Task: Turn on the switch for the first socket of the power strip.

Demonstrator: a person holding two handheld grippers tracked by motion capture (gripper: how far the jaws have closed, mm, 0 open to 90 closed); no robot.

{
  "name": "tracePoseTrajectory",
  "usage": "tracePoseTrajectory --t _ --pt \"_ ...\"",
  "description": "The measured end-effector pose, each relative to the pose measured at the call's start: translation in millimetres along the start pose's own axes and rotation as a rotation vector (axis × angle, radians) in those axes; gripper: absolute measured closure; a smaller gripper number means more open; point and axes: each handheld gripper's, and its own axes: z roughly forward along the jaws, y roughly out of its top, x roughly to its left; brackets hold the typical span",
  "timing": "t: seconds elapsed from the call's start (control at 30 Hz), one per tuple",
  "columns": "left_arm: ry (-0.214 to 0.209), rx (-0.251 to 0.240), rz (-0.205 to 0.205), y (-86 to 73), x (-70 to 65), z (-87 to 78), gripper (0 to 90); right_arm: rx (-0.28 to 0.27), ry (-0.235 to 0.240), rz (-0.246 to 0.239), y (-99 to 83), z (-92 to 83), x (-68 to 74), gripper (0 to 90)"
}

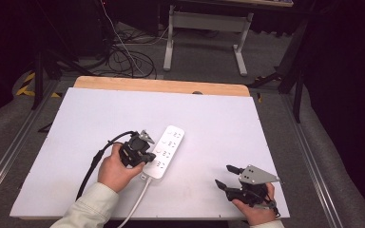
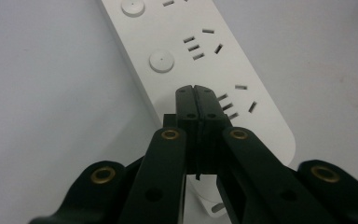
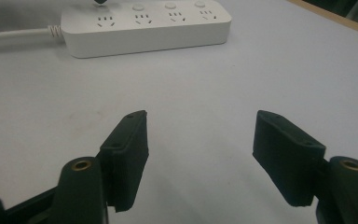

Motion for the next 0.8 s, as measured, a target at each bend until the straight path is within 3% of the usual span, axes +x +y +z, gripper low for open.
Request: tracePoseTrajectory --t 0.5,0.8 --pt "0.007 -0.012 0.007 -0.1 -3.7 5.2 90.0 0.0 0.003 -0.002 -0.1 0.0 -0.2 36.5" --pt "0.069 -0.017 0.046 -1.0 -10.6 7.4 90.0 0.004 0.006 0.0 0.1 -0.2 0.5 36.5"
